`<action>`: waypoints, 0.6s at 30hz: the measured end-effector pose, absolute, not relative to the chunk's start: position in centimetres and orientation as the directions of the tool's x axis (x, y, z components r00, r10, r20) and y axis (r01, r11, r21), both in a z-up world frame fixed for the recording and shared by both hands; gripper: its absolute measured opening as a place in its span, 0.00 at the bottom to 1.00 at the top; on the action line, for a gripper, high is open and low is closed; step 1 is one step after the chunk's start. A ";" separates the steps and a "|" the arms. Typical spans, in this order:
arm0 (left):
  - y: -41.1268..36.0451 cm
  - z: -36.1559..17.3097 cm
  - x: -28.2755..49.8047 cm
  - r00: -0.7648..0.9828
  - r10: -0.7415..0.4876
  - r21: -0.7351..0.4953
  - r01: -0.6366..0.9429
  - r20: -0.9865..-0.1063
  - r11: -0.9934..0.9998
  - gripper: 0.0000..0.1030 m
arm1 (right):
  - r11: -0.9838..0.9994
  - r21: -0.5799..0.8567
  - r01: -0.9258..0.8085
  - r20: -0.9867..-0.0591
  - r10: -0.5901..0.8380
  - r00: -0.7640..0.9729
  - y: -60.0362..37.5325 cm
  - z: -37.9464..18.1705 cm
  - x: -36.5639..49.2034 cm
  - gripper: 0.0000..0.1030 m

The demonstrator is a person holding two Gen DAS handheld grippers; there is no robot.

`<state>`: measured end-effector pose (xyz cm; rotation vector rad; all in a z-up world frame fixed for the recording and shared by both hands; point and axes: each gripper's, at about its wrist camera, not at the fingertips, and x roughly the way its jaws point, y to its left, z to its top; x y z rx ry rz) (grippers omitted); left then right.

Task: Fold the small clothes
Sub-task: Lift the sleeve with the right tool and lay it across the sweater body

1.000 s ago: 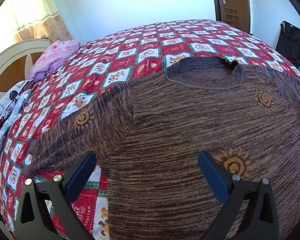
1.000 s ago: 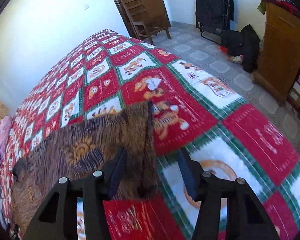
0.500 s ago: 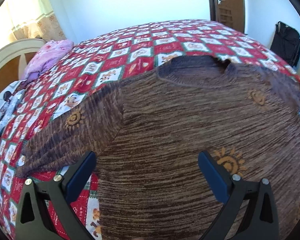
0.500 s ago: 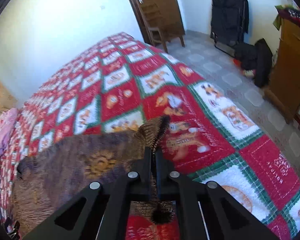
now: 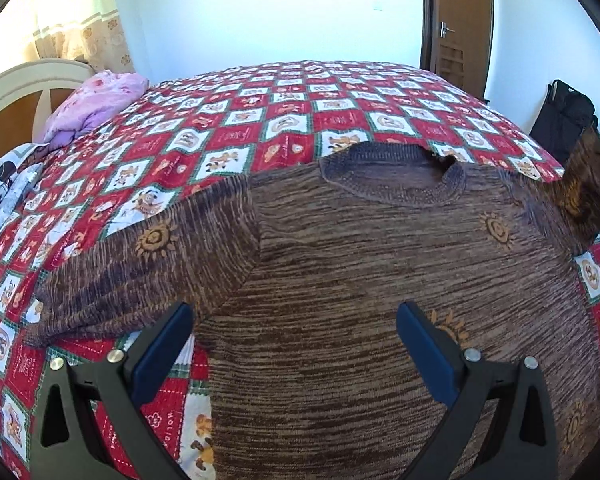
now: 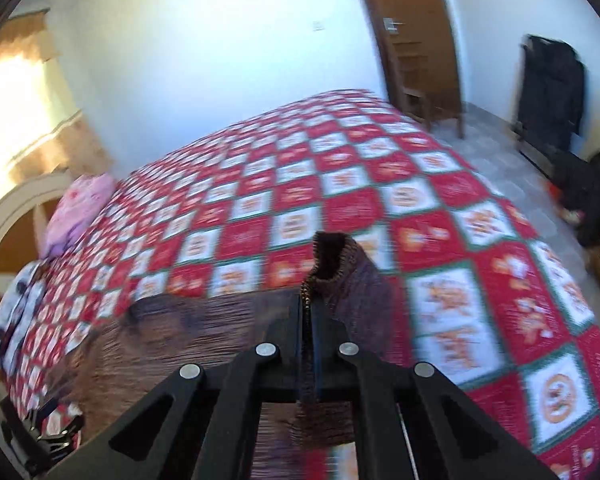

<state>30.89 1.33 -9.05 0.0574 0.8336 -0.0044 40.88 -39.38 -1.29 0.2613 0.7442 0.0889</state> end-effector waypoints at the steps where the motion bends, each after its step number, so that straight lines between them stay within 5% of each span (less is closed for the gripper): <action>1: 1.5 -9.1 30.9 0.672 0.018 0.047 0.025 -0.741 0.999 1.00 | 0.965 0.263 -0.020 -0.660 0.195 0.725 -37.5 -1.4 41.2 0.03; 15: 1.7 -7.5 30.1 0.676 -0.055 -0.007 0.073 -0.735 0.997 1.00 | 0.911 0.328 -0.248 -0.727 0.412 0.550 -22.6 -10.9 43.1 0.04; 17: 0.8 -7.4 30.2 0.672 -0.059 -0.004 0.084 -0.738 0.996 1.00 | 0.897 0.329 -0.297 -0.719 0.441 0.536 -23.2 -11.1 42.0 0.15; 18: 0.4 -7.5 30.3 0.664 -0.076 -0.017 0.094 -0.743 0.995 1.00 | 0.893 0.334 -0.300 -0.716 0.448 0.535 -23.9 -11.0 41.4 0.40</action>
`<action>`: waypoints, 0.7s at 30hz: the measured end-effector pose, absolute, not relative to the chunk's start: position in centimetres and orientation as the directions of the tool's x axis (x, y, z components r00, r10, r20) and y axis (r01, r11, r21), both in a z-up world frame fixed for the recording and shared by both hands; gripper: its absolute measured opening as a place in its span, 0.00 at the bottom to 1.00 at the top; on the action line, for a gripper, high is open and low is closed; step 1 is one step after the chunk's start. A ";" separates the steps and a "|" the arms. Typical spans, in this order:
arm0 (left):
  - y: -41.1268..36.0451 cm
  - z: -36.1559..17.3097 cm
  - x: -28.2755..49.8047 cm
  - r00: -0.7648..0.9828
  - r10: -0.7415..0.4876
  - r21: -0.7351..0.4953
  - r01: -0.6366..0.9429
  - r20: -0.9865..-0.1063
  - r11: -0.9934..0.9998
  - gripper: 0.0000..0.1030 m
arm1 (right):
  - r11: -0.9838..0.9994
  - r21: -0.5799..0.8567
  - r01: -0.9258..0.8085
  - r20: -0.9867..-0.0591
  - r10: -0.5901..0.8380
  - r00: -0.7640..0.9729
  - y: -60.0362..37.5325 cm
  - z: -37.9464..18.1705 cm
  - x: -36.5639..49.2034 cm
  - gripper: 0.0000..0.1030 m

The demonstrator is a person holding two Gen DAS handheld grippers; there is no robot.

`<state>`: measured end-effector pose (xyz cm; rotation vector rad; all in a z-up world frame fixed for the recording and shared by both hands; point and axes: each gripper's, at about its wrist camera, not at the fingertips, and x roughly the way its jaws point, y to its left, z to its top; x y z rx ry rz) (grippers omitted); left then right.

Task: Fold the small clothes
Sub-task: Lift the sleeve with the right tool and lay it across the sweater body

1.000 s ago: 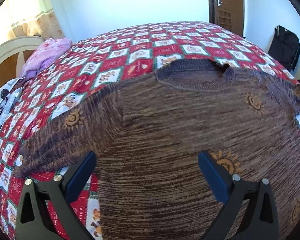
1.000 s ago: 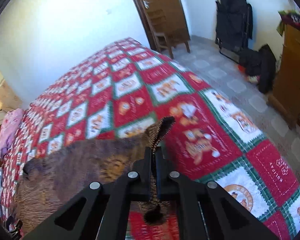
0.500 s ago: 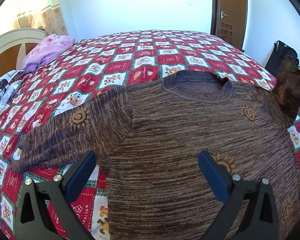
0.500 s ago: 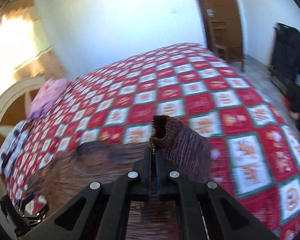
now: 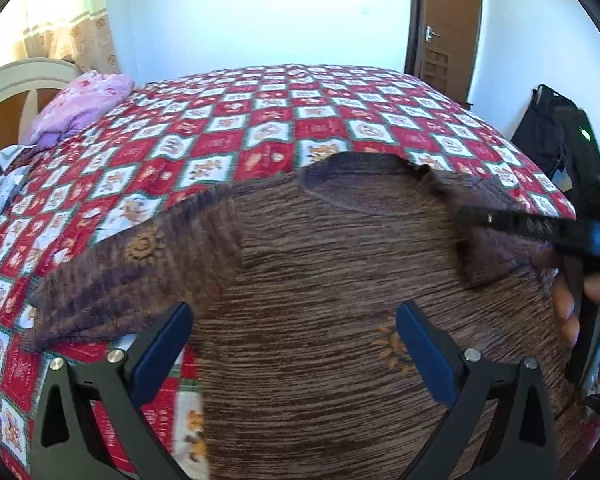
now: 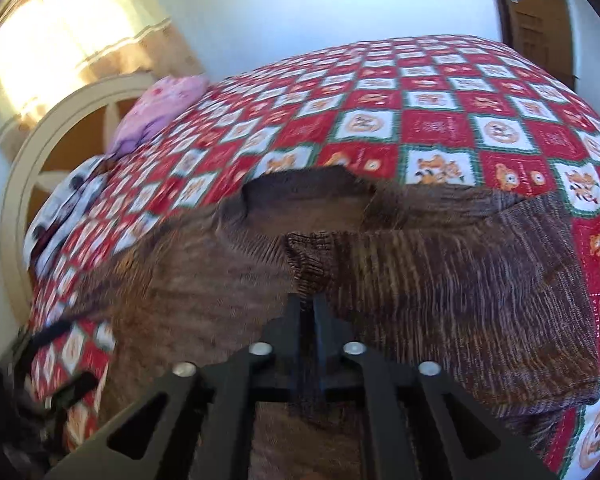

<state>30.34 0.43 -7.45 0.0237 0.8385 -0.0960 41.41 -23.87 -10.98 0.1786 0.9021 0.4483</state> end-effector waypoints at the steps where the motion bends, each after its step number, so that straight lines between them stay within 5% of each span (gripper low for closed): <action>1: -0.1 -7.6 30.6 0.653 -0.096 -0.033 0.108 -0.751 0.994 1.00 | 0.889 0.350 -0.295 -0.706 0.457 0.540 -25.3 -10.8 40.6 0.67; 3: -1.5 -7.8 31.1 0.641 -0.117 -0.042 0.131 -0.758 0.990 1.00 | 0.889 0.377 -0.259 -0.685 0.456 0.568 -28.0 -10.5 39.4 0.75; 13: -9.4 -8.7 34.4 0.550 -0.234 -0.132 0.219 -0.802 0.967 0.81 | 0.936 0.351 -0.031 -0.630 0.261 0.732 -38.6 -12.1 34.8 0.75; 21: -12.5 -12.2 37.7 0.457 -0.260 -0.180 0.212 -0.851 0.961 0.65 | 0.932 0.363 -0.021 -0.581 0.244 0.777 -40.5 -13.8 33.1 0.75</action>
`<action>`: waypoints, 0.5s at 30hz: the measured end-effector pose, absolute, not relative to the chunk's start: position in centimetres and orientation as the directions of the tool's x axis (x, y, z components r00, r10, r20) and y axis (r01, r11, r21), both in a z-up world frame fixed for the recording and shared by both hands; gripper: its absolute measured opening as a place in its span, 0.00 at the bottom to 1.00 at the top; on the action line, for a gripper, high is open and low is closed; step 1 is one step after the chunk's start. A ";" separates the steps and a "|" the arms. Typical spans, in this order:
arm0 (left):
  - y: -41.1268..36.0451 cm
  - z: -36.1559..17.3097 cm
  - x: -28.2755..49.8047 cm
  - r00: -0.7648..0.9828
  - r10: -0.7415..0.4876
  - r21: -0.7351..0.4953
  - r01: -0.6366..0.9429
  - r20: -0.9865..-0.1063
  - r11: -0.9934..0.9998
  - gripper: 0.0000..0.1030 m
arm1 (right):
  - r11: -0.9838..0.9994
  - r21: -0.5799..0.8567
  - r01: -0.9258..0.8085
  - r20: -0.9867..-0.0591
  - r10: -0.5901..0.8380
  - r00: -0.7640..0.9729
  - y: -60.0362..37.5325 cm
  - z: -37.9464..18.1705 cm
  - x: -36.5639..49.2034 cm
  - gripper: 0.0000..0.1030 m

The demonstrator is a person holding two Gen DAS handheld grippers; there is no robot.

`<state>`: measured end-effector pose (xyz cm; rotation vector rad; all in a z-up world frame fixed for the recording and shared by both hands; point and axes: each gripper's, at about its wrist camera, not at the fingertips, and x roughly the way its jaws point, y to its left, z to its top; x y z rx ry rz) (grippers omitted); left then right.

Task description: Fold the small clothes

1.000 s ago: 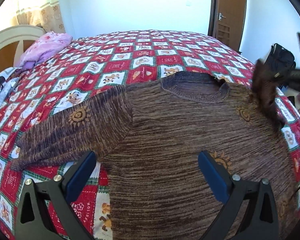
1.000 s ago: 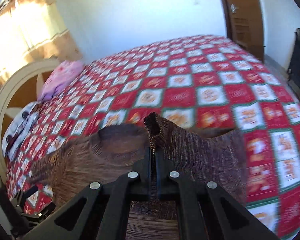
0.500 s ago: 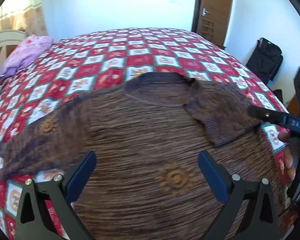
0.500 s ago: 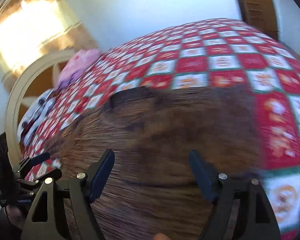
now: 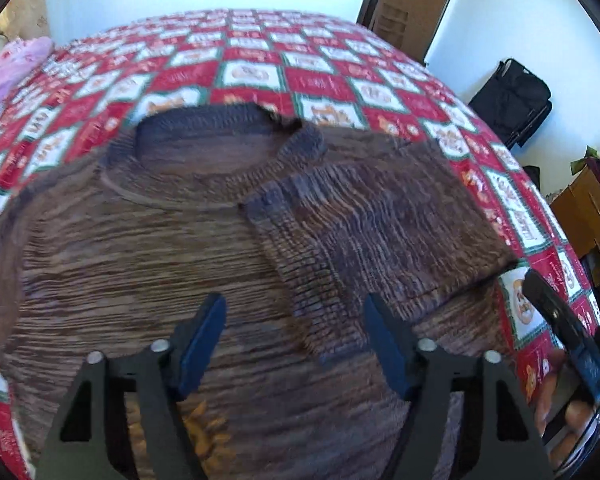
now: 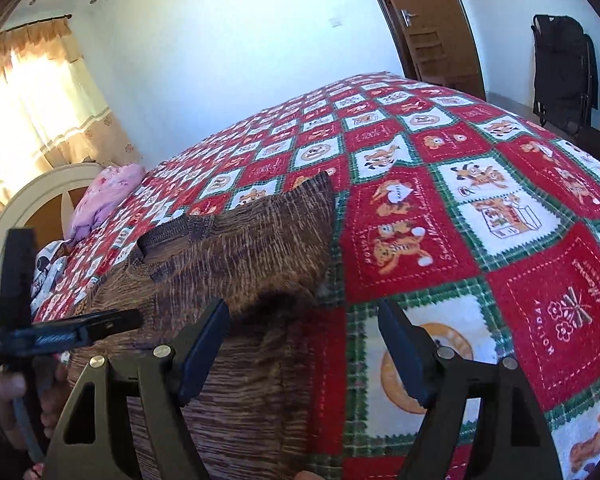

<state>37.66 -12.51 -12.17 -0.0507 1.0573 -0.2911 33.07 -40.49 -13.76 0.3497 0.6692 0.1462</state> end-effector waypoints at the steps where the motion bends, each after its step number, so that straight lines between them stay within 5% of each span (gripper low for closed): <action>1: -12.9 -12.7 38.0 0.445 -0.243 -0.164 0.208 -0.862 0.964 0.64 | 0.928 0.371 -0.020 -0.578 0.249 0.777 -40.6 -13.9 33.0 0.75; 3: -13.4 -12.9 38.2 0.469 -0.235 -0.153 0.207 -0.851 0.966 0.63 | 0.925 0.379 -0.032 -0.565 0.259 0.783 -40.7 -13.6 33.0 0.75; 5: -13.8 -12.7 38.1 0.482 -0.266 -0.175 0.226 -0.835 0.958 0.46 | 0.925 0.379 -0.039 -0.553 0.260 0.792 -40.6 -13.6 32.7 0.75; 6: -13.9 -12.7 38.2 0.477 -0.280 -0.187 0.234 -0.833 0.954 0.20 | 0.924 0.380 -0.044 -0.551 0.264 0.792 -40.5 -13.7 32.7 0.75; 7: -14.1 -12.7 38.1 0.472 -0.284 -0.187 0.242 -0.835 0.952 0.12 | 0.922 0.385 -0.048 -0.547 0.269 0.793 -40.5 -13.7 32.7 0.75; 15: -13.3 -10.0 37.5 0.535 -0.278 -0.141 0.282 -0.798 0.949 0.09 | 0.893 0.449 -0.009 -0.534 0.277 0.799 -41.9 -14.4 32.4 0.75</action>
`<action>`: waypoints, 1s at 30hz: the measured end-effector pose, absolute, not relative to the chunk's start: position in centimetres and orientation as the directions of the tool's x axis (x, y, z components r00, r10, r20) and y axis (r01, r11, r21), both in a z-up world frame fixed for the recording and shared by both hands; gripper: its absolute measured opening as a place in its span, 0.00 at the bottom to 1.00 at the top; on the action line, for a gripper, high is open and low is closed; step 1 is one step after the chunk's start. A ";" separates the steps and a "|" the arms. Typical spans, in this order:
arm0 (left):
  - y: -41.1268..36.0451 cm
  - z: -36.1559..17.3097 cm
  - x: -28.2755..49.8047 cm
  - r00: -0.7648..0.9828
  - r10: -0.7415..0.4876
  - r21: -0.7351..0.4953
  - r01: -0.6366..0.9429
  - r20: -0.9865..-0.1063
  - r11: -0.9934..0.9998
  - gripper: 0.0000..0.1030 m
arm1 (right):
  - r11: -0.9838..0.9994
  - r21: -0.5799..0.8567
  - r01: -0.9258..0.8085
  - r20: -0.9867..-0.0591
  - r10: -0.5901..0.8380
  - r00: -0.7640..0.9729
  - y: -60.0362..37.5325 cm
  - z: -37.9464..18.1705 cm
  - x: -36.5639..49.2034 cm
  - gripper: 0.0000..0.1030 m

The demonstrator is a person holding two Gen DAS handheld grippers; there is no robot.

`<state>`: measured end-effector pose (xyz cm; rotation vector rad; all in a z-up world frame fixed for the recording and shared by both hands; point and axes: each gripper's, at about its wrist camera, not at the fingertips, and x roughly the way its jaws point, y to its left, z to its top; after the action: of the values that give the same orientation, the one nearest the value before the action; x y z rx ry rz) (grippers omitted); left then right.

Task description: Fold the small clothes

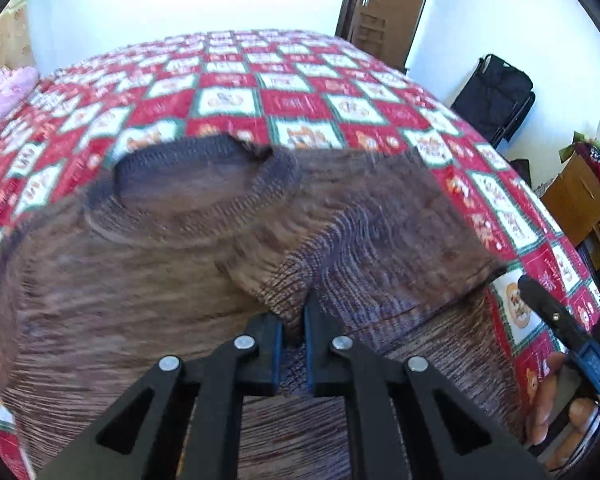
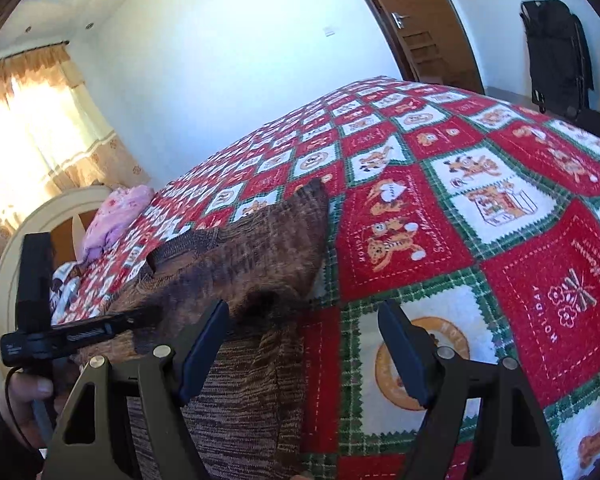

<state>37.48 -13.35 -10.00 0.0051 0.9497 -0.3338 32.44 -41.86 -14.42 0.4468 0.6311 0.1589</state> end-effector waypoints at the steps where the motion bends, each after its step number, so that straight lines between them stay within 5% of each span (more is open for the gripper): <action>1: -12.9 -9.4 37.5 0.548 -0.272 -0.133 0.280 -0.791 0.951 0.09 | 0.892 0.452 -0.007 -0.534 0.277 0.799 -41.9 -14.5 32.4 0.75; 8: -10.0 -7.5 37.9 0.594 -0.222 -0.086 0.249 -0.773 0.965 0.09 | 0.890 0.456 -0.004 -0.542 0.281 0.792 -41.9 -14.6 32.7 0.75; 17: -8.9 -12.0 38.4 0.551 -0.149 -0.049 0.192 -0.821 0.980 0.14 | 0.889 0.457 0.009 -0.574 0.287 0.767 -41.7 -15.2 33.2 0.76; 22: -7.7 -12.3 38.8 0.525 -0.272 -0.201 0.191 -0.806 0.961 0.56 | 0.891 0.454 0.018 -0.592 0.287 0.753 -41.6 -15.5 33.4 0.76; 27: -5.8 -12.1 41.3 0.479 -0.440 -0.425 0.147 -0.759 0.893 0.68 | 0.896 0.443 0.017 -0.599 0.282 0.749 -41.4 -15.6 33.5 0.76; 30: -5.4 -13.4 43.2 0.417 -0.504 -0.512 0.102 -0.756 0.853 0.68 | 0.898 0.441 0.018 -0.603 0.281 0.746 -41.3 -15.6 33.5 0.76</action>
<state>43.20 -5.40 -13.38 -0.4221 1.0801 -0.3946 33.54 -41.32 -15.64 0.4425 0.7193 0.1492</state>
